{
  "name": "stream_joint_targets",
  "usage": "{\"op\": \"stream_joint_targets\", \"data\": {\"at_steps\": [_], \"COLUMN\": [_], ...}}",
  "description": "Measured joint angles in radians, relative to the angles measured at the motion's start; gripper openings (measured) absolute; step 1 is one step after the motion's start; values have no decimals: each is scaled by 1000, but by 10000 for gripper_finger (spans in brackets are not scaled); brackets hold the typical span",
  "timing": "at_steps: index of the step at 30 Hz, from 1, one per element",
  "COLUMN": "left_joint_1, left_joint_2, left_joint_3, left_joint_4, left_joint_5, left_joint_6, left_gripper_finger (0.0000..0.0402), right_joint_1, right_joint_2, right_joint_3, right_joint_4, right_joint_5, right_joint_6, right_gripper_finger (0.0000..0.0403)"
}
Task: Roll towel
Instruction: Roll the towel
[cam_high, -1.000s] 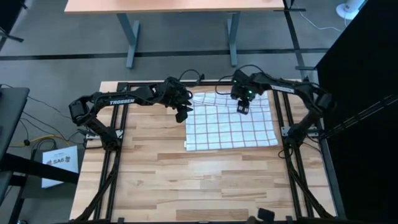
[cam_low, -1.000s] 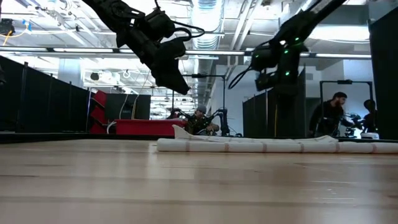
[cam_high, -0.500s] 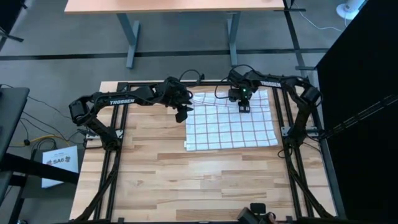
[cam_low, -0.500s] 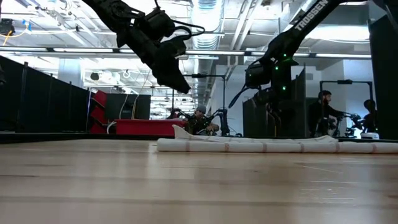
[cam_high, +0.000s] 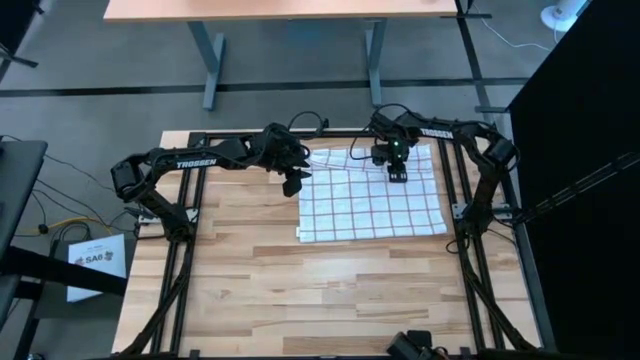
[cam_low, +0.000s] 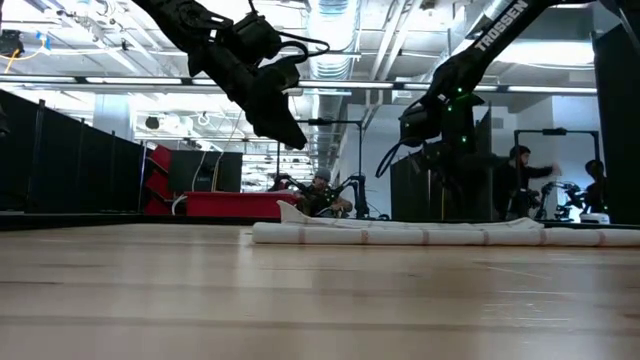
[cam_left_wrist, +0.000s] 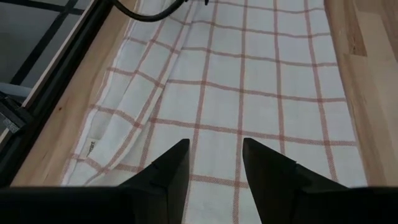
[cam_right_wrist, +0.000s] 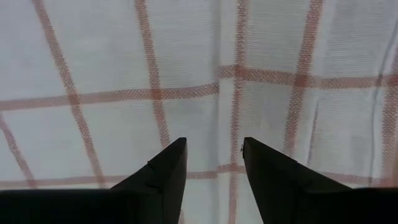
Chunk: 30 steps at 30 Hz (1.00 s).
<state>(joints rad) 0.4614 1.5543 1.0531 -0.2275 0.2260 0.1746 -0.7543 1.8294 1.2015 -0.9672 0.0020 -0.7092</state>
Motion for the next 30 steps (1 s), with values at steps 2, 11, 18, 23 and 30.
{"op": "stream_joint_targets", "data": {"at_steps": [2, 11, 18, 23, 30], "left_joint_1": [0, 0, 0, 0, 0], "left_joint_2": [0, 0, 0, 0, 0], "left_joint_3": [0, 0, 0, 0, 0], "left_joint_4": [2, 1, 1, 1, 1], "left_joint_5": [0, 6, 7, 7, 8], "left_joint_6": [1, 0, 4, 4, 4], "left_gripper_finger": [134, 134, 134, 134, 134], "right_joint_1": [-6, -17, -45, -55, -52], "right_joint_2": [0, 42, 42, 42, 41], "right_joint_3": [0, -1, -1, -1, -38], "right_joint_4": [3, -21, -11, -11, -6], "right_joint_5": [-1, 1, 32, 50, 50], "right_joint_6": [0, 25, 24, 19, -4], "right_gripper_finger": [138, 130, 130, 130, 130]}}
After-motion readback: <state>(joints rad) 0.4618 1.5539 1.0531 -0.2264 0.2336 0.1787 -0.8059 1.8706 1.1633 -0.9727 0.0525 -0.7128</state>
